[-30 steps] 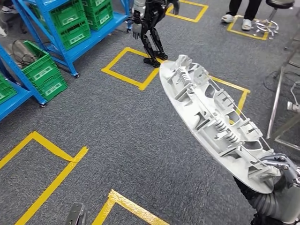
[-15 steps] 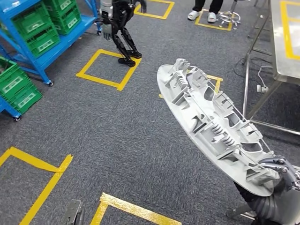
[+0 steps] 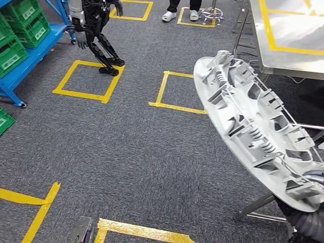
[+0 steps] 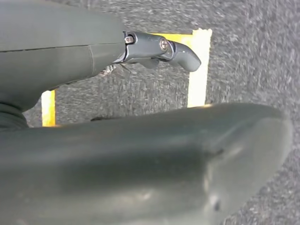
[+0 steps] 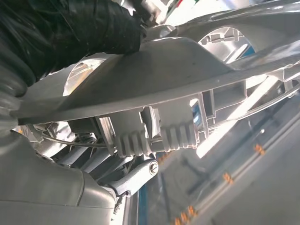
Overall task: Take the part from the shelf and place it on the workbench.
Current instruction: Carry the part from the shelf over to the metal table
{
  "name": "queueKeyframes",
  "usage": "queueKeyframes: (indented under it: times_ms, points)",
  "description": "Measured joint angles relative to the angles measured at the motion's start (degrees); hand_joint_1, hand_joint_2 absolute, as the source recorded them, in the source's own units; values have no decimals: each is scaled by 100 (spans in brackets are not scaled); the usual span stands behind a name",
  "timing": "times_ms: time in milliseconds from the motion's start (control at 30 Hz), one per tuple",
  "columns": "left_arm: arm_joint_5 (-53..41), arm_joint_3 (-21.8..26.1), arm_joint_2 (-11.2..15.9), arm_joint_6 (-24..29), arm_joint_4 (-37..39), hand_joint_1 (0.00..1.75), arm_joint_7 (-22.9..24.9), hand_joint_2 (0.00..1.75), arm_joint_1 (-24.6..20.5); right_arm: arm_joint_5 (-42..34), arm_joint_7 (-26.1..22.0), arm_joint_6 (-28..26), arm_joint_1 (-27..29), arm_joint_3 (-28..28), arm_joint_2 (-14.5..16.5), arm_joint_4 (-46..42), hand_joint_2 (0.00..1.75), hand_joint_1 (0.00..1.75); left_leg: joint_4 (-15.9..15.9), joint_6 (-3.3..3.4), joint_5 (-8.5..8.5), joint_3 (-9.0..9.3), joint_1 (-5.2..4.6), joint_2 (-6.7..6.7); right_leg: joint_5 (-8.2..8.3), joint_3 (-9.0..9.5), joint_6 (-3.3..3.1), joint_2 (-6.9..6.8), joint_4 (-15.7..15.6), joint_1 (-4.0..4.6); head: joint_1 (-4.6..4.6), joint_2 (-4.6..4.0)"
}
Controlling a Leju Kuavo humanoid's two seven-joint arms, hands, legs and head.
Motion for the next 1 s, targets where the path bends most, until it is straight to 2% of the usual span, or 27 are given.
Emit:
queueKeyframes:
  times_ms: [67, 100, 133, 200, 267, 300, 333, 367, 400, 433, 467, 500, 533, 567, 600, 667, 733, 767, 800, 833, 867, 900, 933, 967, 1000]
  points:
    - [-1, 8, -18, -13, -3, 0, 5, 0, 0, -3, -4, -7, 54, -127, 5, -43, 175, 175, -44, 34, -8, -2, -13, 68, 41, -61, 85, 101, -10, -18, 2, 0]
    - [-1, 10, -29, -15, -5, 0, 5, 0, -3, -5, -4, -8, 85, -176, 8, -59, 175, 175, -62, 68, 11, -1, -11, 125, 27, -97, 114, 42, 10, -20, 7, 0]
    - [-1, 13, -37, -15, -7, 0, 4, 0, -10, -6, -5, -9, 104, -217, 10, -72, 175, 175, -80, 111, 31, 0, -9, 188, -42, -160, 137, -80, 110, -16, 22, 0]
    - [-6, 17, -39, -15, -8, 0, 2, 0, -15, -3, -13, -10, 114, -272, 14, -86, 175, 175, -100, 176, 53, -3, -16, 325, -345, -419, 163, -402, 646, -4, 52, 0]
    - [-22, 19, -38, -16, -8, 0, 1, 0, 0, 1, -21, -10, 127, -332, 22, -95, 175, 175, -96, 199, 50, -11, -41, 464, -660, -746, 182, -511, 1389, -8, 63, 0]
    - [-33, 19, -39, -17, -8, 0, 1, 0, 5, -1, -21, -10, 150, -372, 26, -97, 175, 175, -94, 203, 46, -11, -49, 534, -702, -825, 186, -521, 1589, -10, 62, 0]
    - [-43, 19, -43, -19, -8, 0, 1, 0, 4, -5, -19, -10, 178, -422, 31, -99, 175, 175, -92, 204, 42, -8, -55, 598, -639, -793, 184, -533, 1568, -10, 63, 0]
    - [-52, 19, -48, -20, -8, 0, 1, 0, 0, -12, -15, -10, 208, -471, 37, -104, 175, 175, -92, 201, 34, 0, -59, 657, -488, -643, 175, -563, 1316, -8, 63, 0]
    - [-62, 19, -55, -21, -8, 0, 1, 0, -6, -21, -13, -10, 239, -520, 43, -114, 175, 175, -91, 191, 23, 13, -63, 711, -308, -412, 161, -636, 912, -3, 63, 0]
    - [-71, 19, -61, -23, -8, 0, 1, 0, -10, -28, -12, -10, 261, -567, 53, -127, 175, 175, -88, 171, 7, 24, -79, 759, -195, -183, 138, -770, 510, 23, 66, 0]
    - [-78, 19, -66, -24, -8, 0, 1, 0, -12, -32, -13, -10, 280, -609, 63, -145, 175, 175, -82, 147, -7, 31, -97, 803, -129, -14, 104, -869, 214, 46, 62, 0]
    - [-83, 19, -71, -25, -8, 0, 2, 0, -13, -34, -15, -10, 301, -644, 76, -165, 175, 175, -79, 123, -16, 38, -114, 849, -117, 77, 70, -934, 49, 69, 60, 0]
    - [-85, 19, -75, -25, -8, 0, 2, 0, -12, -33, -18, -10, 327, -673, 92, -178, 175, 175, -82, 100, -22, 44, -128, 898, -138, 95, 37, -940, 9, 91, 58, 0]
    - [-86, 19, -83, -26, -8, 0, 3, 0, -13, -32, -20, -10, 358, -698, 110, -190, 175, 175, -87, 77, -26, 54, -128, 950, -122, 90, 3, -868, 1, 88, 56, 0]
    - [-88, 19, -91, -27, -8, 0, 3, 0, -15, -27, -22, -10, 394, -720, 131, -198, 175, 175, -80, 48, -50, 62, -121, 945, -108, 86, -27, -813, -13, 79, 57, 0]
    - [-93, 19, -102, -29, -8, 0, 4, 0, -17, -11, -25, -10, 442, -751, 169, -209, 175, 175, 164, -9, -245, -24, -98, 736, -79, 86, -96, -704, -41, 51, 42, 0]
    - [-97, 19, -106, -31, -8, 0, 7, 0, 5, 2, -29, -10, 459, -760, 198, -218, 175, 175, 849, -38, -618, -321, -79, 479, -69, 82, -142, -591, -47, 38, 24, 0]
    - [-98, 19, -109, -32, -8, 0, 8, 0, 22, 4, -30, -10, 464, -760, 211, -219, 175, 175, 1254, -45, -781, -507, -76, 435, -67, 80, -153, -524, -46, 39, 23, 0]
    - [-99, 19, -112, -32, -8, 0, 10, 0, 36, 5, -31, -10, 471, -761, 225, -219, 175, 175, 1544, -49, -863, -649, -75, 420, -65, 80, -157, -455, -46, 41, 23, 0]
    - [-102, 19, -115, -33, -8, 0, 14, 0, 42, 9, -30, -10, 477, -761, 238, -219, 175, 175, 1643, -48, -831, -710, -74, 415, -63, 80, -157, -383, -43, 42, 24, 0]
    - [-107, 19, -118, -35, -8, 0, 18, 0, 42, 20, -29, -10, 481, -762, 247, -219, 175, 175, 1526, -41, -688, -675, -73, 405, -61, 82, -155, -307, -38, 42, 24, 0]
    - [-113, 19, -118, -38, -8, 0, 22, 0, 36, 34, -27, -10, 483, -762, 254, -219, 175, 175, 1204, -27, -466, -544, -69, 379, -59, 85, -150, -238, -30, 40, 23, 0]
    - [-122, 19, -118, -41, -8, 0, 27, 0, 28, 53, -23, -10, 483, -762, 258, -219, 175, 175, 787, -8, -236, -370, -61, 297, -57, 84, -140, -172, -22, 36, 23, 0]
    - [-131, 19, -117, -44, -8, 0, 33, 0, 19, 71, -15, -10, 480, -762, 261, -219, 175, 175, 409, 10, -77, -212, -50, 194, -56, 72, -121, -111, -5, 41, 26, 0]
    - [-141, 19, -119, -46, -9, 0, 42, 0, 7, 85, -4, -10, 478, -762, 262, -219, 175, 175, 147, 24, 8, -105, -44, 110, -47, 49, -91, -54, 6, 40, 26, 0]
